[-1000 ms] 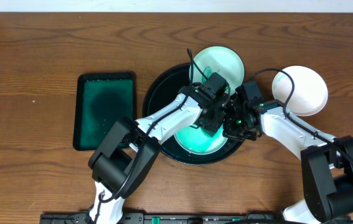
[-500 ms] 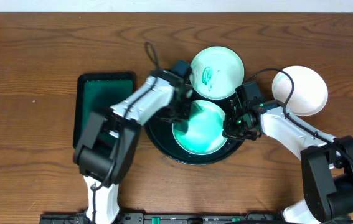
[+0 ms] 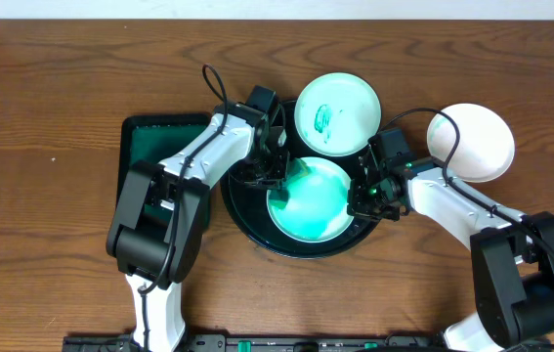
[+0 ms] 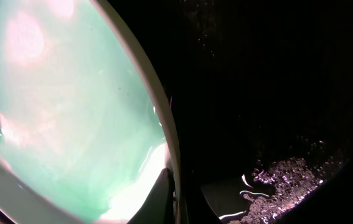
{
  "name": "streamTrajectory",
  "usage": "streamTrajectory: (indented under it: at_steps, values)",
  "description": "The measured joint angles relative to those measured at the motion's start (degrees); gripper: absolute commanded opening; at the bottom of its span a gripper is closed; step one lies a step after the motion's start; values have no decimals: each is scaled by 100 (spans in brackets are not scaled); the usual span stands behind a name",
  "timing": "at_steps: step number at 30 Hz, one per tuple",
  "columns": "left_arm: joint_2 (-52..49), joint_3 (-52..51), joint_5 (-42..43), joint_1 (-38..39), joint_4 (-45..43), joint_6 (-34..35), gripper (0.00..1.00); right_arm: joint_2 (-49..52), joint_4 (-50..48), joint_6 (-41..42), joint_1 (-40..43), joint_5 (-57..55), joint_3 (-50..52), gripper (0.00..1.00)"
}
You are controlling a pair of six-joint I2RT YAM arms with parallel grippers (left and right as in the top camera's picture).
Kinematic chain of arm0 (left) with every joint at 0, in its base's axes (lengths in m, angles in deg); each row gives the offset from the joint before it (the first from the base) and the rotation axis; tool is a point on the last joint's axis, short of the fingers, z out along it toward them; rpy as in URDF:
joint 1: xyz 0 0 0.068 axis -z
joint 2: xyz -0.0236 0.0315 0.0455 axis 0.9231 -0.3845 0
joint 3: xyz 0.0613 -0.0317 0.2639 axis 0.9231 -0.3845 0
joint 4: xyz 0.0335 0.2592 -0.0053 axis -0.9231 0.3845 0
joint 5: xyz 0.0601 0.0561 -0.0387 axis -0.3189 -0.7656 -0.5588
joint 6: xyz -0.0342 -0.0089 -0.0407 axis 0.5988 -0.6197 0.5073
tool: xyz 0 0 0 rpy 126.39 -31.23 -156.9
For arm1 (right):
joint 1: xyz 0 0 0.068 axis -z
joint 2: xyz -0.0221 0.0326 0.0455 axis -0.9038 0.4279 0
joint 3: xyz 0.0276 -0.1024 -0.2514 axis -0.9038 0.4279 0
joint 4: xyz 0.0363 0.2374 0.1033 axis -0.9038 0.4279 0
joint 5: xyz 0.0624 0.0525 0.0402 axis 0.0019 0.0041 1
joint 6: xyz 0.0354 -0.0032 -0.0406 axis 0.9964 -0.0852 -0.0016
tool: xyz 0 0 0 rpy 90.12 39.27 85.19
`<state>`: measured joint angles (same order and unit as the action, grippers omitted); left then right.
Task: Clean dirty plates on tray and stack at the side
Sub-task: 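Continue scrubbing the lower plate surface with the left-held sponge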
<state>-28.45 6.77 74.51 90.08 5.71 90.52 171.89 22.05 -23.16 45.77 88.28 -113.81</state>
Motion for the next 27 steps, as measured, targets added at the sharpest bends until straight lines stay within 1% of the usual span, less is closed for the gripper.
streamTrajectory:
  at_steps: [7,15,18,22,27]
  values:
    - [0,-31,81,313,-352,-420,7,2,0,0,0,0,0,1]
    - [0,-35,116,901,-721,-455,7,0,4,0,2,-26,0,1]
    - [-2,-35,197,929,-750,-457,7,0,4,0,2,-26,-2,1]
    - [-55,-37,507,933,-809,-546,7,2,2,0,2,-26,-2,1]
    - [-55,-37,382,918,-807,-568,7,0,4,0,2,-26,-2,1]
